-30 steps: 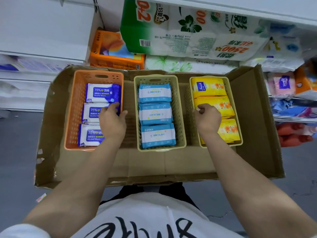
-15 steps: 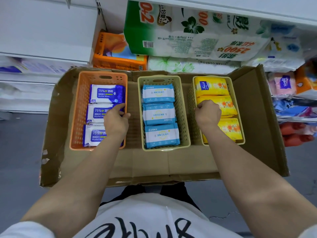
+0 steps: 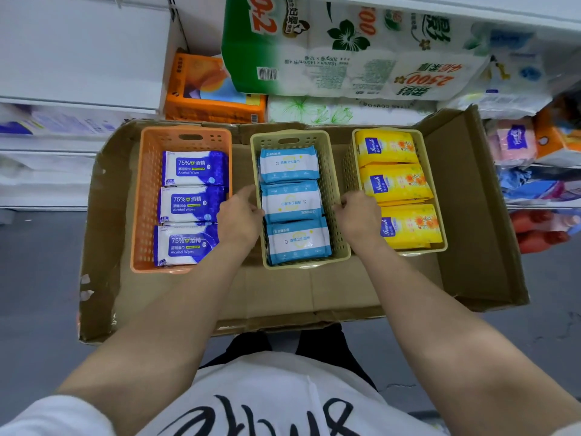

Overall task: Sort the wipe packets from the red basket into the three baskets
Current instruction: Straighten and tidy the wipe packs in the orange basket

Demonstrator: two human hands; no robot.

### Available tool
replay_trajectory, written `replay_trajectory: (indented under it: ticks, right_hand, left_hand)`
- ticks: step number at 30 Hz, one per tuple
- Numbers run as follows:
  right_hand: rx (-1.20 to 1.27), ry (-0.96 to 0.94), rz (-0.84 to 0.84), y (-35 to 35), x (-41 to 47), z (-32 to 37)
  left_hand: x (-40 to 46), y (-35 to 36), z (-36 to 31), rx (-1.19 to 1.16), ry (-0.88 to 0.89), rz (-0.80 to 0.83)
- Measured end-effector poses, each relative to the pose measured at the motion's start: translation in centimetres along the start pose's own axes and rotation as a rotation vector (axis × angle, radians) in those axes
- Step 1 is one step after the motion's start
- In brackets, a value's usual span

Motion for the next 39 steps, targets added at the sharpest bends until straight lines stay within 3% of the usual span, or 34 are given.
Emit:
replay_trajectory:
  ticks: [11, 23, 39]
  right_hand:
    - [0.037, 0.061, 0.002, 0.2, -0.2, -0.2]
    - [0.004, -0.056, 0.047, -0.2, 1.4, 0.7]
    - [0.016, -0.085, 0.050, -0.2, 1.2, 0.8]
  left_hand:
    - [0.0, -0.2, -0.6, 0.032, 0.022, 0.017]
    - [0.6, 0.2, -0.3, 0.044, -0.081, -0.078]
    - [-0.3, -0.3, -1.6, 0.107, -0.068, -0.134]
Point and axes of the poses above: each hand's wrist, its own x-axis towards the middle knuckle, its own y-axis out of the palm, z = x × y, the point moved 10 cm from there along x, towards the middle knuckle, and after that the axes turned 10 degrees about z, right-handed, at the moved point
